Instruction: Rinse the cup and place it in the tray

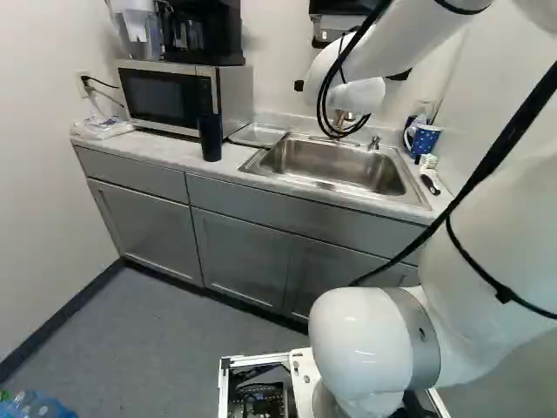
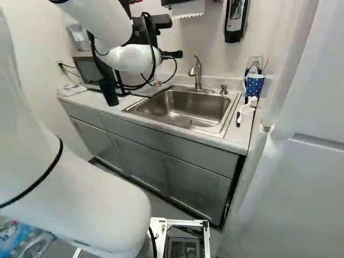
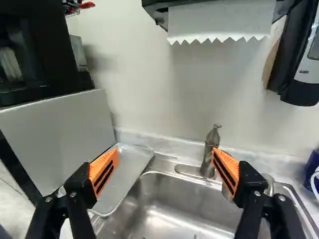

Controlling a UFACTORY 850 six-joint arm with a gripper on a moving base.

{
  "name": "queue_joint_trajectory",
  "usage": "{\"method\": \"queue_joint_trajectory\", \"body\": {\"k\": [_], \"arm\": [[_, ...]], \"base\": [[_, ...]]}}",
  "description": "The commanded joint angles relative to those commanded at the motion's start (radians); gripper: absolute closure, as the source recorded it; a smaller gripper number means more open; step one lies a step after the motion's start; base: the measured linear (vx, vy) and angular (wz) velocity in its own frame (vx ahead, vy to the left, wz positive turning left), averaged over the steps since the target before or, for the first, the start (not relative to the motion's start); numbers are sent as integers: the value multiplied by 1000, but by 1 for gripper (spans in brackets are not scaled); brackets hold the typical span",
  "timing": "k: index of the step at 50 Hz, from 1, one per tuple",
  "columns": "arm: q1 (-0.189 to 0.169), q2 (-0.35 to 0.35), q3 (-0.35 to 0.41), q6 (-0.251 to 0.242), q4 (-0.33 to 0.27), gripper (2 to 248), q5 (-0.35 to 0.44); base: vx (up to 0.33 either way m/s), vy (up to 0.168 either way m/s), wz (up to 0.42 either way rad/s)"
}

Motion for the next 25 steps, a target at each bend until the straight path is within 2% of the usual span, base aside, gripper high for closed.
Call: {"method": "queue_joint_trajectory", "body": {"k": [25], "arm": [[-33, -124, -160, 0, 0, 3, -2]], "base": [[0, 0, 0]]}}
